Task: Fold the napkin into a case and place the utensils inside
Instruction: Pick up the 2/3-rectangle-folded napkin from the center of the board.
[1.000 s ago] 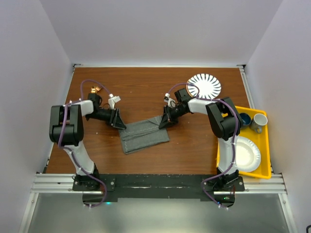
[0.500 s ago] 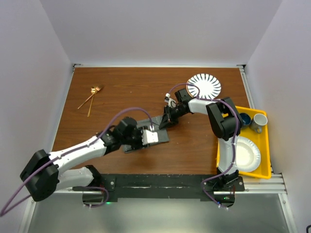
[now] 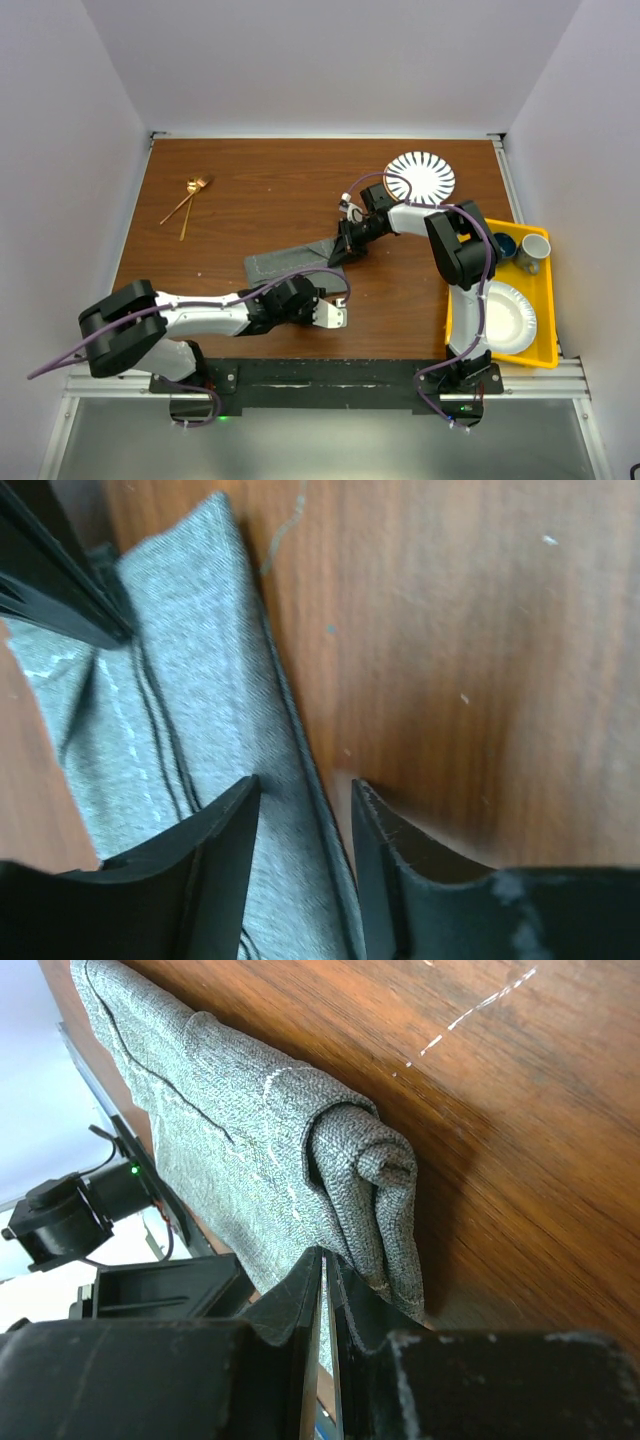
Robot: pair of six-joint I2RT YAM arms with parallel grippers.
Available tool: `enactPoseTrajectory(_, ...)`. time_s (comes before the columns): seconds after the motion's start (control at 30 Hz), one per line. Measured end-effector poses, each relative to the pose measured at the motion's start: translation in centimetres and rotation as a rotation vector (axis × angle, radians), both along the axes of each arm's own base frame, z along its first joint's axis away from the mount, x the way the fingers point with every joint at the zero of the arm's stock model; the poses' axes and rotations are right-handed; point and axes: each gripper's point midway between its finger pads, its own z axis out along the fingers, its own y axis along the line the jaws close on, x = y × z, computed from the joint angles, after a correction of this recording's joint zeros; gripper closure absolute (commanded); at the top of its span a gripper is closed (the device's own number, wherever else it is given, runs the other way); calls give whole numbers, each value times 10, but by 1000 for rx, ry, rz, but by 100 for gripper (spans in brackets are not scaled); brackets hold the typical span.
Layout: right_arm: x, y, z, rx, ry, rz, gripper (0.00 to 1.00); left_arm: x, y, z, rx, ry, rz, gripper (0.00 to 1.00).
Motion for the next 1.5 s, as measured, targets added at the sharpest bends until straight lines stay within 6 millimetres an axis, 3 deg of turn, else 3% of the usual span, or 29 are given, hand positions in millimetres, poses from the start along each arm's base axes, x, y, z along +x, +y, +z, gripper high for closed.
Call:
enactPoseTrajectory(0.07, 0, 0, 0, 0, 1, 0, 89, 4, -2, -2, 7, -27, 5, 75)
enactPoseTrajectory(0.1, 0, 0, 0, -1, 1, 0, 89, 7, -2, -3, 16, -42, 8, 87)
enactPoseTrajectory(0.23, -1, -1, 0, -3, 1, 0, 89, 10, 0, -7, 42, -59, 6, 100)
enactPoseTrajectory(0.4, -10, -6, -1, -16, 5, 9, 89, -2, 3, -3, 54, 8, -25, 100)
enactPoseTrajectory(0.53, -19, -12, -2, -36, 15, 22, 89, -8, -2, 13, -7, 69, -29, 100)
enactPoseTrajectory(0.73, -21, -14, -2, -42, 9, 33, 90, 4, 0, 28, -79, 187, 34, 100)
enactPoseTrajectory(0.87, -21, -14, -2, -44, 6, 38, 90, 7, 0, 28, -87, 225, 49, 69)
enactPoseTrajectory(0.97, -21, -14, -2, -47, 6, 40, 90, 0, -1, 17, -61, 271, 41, 59)
enactPoseTrajectory(1.07, -21, -15, -2, -49, 6, 41, 90, -7, 1, 8, -27, 292, 30, 57)
enactPoseTrajectory(1.3, -21, -15, -2, -50, 4, 44, 90, -13, -1, -6, 9, 290, 13, 59)
enactPoseTrajectory(1.5, -21, -15, -2, -51, 5, 44, 90, -7, -9, -8, -11, 262, 5, 81)
